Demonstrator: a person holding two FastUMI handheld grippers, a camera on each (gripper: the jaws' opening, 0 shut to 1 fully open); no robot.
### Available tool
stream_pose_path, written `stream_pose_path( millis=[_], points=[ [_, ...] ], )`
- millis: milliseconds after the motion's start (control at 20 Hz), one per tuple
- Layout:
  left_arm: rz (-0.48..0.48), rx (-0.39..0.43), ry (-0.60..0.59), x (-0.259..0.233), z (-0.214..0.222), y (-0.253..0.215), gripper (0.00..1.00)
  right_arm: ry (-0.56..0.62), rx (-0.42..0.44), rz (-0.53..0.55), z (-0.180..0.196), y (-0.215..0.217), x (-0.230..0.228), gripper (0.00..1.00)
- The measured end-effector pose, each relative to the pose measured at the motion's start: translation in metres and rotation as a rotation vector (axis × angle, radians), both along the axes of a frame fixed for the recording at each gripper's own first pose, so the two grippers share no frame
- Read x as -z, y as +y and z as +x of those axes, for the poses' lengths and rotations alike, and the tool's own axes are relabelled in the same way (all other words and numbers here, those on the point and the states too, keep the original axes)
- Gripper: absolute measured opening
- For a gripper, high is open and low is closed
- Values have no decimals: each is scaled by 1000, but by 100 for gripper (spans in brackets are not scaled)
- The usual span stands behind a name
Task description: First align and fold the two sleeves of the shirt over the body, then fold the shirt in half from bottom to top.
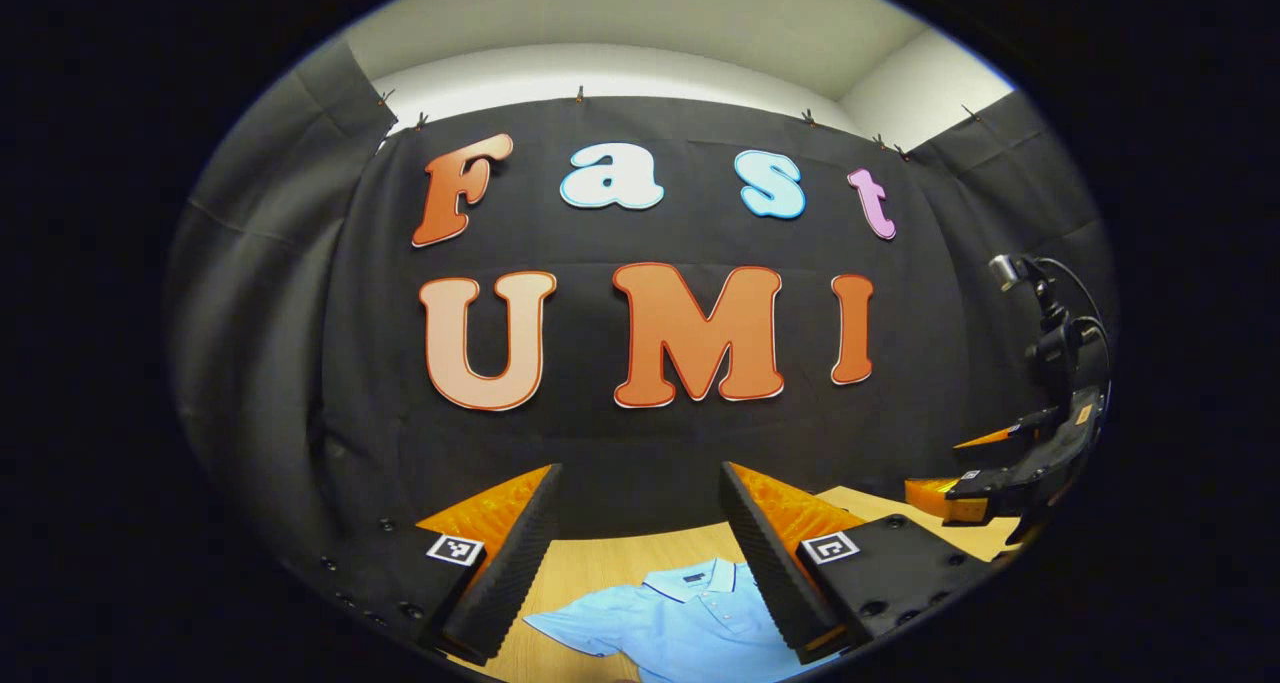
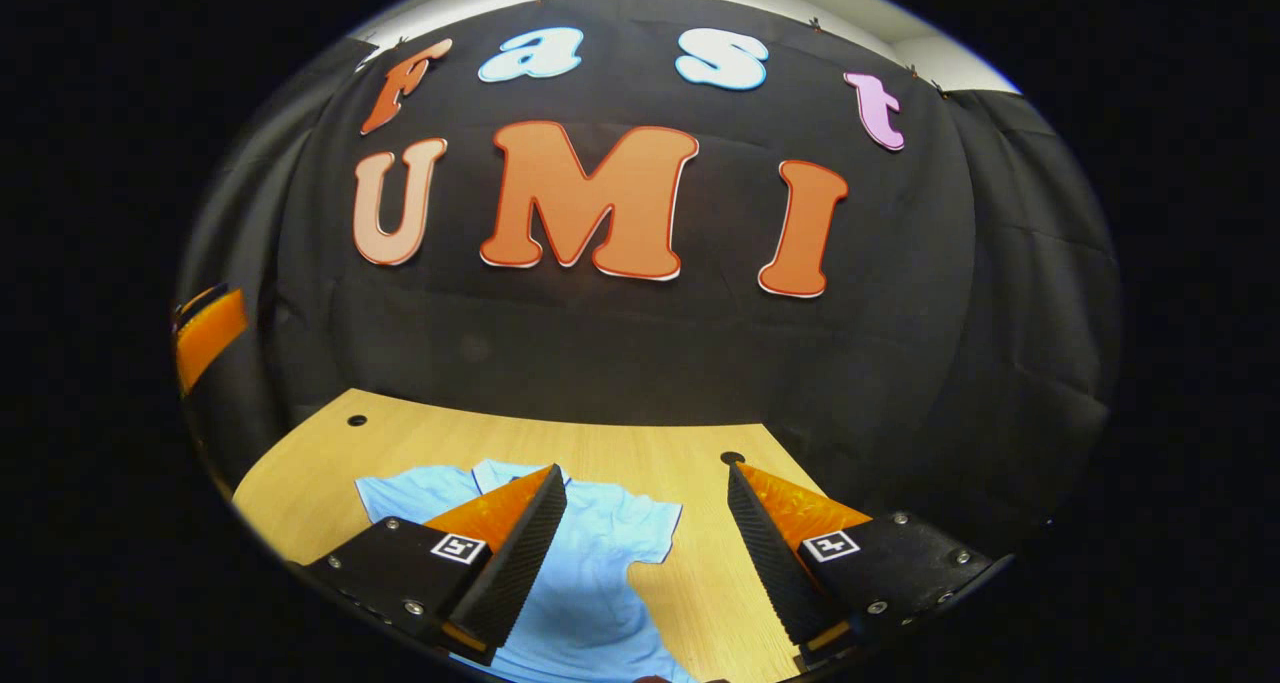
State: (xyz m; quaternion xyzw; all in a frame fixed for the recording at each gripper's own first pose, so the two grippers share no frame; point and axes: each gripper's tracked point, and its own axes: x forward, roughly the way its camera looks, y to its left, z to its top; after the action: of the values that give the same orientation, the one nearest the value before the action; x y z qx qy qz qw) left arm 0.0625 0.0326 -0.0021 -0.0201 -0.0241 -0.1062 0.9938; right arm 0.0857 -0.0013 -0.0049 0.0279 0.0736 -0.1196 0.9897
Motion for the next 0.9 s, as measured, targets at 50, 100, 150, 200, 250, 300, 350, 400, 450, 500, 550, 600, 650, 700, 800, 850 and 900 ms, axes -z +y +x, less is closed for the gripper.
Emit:
stream_pose_path(
  millis=[50, 100, 150, 200, 250, 300, 350, 400, 450, 500, 550, 600, 650, 700, 800, 850, 900],
  points=[
    [-1, 0, -1, -3, 2, 2, 100, 28, 2, 1, 7, -3, 6, 99],
    [-4, 1, -9, -5, 3, 2, 100, 56, 1, 2, 13, -7, 14, 99],
    [4, -8, -24, -10, 4, 4, 100, 79, -6, 7, 21, -11, 20, 99],
    [13, -17, -38, -12, 7, 4, 100, 103, -20, 20, 31, -13, 27, 99],
    [20, -37, -48, -16, 8, 6, 99, 130, -37, 38, 41, -15, 35, 99],
    [26, -62, -49, -15, 9, 9, 99, 152, -58, 57, 51, -16, 42, 99],
    [31, -90, -47, -15, 9, 10, 99, 175, -75, 70, 63, -18, 48, 99],
    [34, -111, -41, -13, 9, 10, 99, 203, -90, 77, 75, -22, 59, 99],
    [40, -127, -30, -11, 10, 8, 99, 235, -101, 85, 85, -25, 69, 99],
    [47, -144, -21, -9, 10, 7, 99, 267, -116, 97, 94, -28, 80, 99],
    [55, -158, -15, -7, 12, 5, 99, 301, -125, 112, 104, -30, 92, 99],
    [66, -174, -6, -6, 12, 4, 99, 343, -134, 132, 115, -33, 105, 99],
    [72, -187, 15, -1, 13, 3, 99, 383, -136, 151, 123, -34, 119, 99],
    [74, -193, 31, 3, 13, 0, 99, 419, -142, 169, 132, -36, 133, 99],
    [85, -211, 49, 6, 14, -3, 100, 479, -144, 186, 147, -41, 159, 100],
    [94, -221, 57, 8, 16, -5, 100, 516, -141, 189, 152, -45, 171, 100],
    [104, -232, 65, 9, 15, -5, 99, 550, -141, 193, 157, -46, 181, 99]
  ],
)
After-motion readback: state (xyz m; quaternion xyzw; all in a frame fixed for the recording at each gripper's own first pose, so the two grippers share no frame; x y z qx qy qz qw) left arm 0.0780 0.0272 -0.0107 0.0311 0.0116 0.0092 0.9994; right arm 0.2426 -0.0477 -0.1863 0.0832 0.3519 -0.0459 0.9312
